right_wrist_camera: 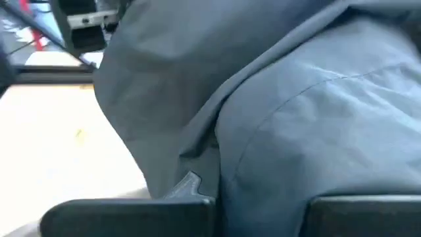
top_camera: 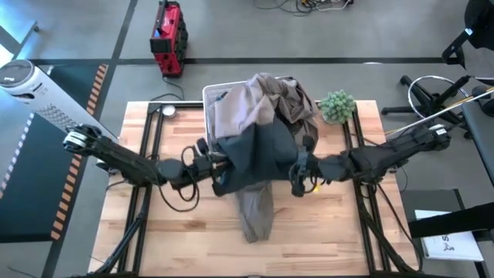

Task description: Sort clothes

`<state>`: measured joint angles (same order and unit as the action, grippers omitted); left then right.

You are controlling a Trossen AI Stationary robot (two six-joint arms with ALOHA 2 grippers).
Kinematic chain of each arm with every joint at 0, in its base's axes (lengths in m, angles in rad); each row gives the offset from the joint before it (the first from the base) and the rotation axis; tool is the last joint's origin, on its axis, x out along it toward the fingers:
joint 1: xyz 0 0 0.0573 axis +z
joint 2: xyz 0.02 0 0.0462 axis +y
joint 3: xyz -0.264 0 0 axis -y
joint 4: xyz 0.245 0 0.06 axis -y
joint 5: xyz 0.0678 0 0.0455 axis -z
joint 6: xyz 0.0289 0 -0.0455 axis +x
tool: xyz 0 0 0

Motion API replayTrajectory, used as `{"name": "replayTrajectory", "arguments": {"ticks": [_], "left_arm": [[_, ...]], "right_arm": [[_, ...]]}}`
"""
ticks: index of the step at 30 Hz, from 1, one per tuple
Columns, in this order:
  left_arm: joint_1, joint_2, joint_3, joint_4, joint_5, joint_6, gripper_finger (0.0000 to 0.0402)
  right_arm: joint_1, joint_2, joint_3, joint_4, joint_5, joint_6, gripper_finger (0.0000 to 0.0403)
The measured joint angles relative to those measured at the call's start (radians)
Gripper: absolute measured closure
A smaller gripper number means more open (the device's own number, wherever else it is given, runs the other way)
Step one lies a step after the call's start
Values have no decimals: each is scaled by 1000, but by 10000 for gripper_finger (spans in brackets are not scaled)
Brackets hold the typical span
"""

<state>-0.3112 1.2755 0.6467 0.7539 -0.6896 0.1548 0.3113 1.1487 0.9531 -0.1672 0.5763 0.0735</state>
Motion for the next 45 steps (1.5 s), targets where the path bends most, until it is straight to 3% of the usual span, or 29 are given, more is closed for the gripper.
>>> {"name": "replayTrajectory", "arguments": {"ticks": [6, 16, 28, 37, 45], "left_arm": [[122, -107, 107, -295, 0, 55, 397], [307, -174, 207, -597, 54, 101, 400], [374, -168, 208, -815, 53, 15, 397], [371, -190, 208, -887, 55, -13, 311], [353, -275, 208, -897, 55, -33, 204]], "right_arm": [[-130, 2, 168, -84, -1, -145, 401], [-381, 116, 332, -151, -66, -399, 402], [-591, 374, 336, -174, -247, -380, 403], [-675, 505, 336, -200, -412, -273, 403], [-685, 492, 335, -278, -426, -168, 381]]}}
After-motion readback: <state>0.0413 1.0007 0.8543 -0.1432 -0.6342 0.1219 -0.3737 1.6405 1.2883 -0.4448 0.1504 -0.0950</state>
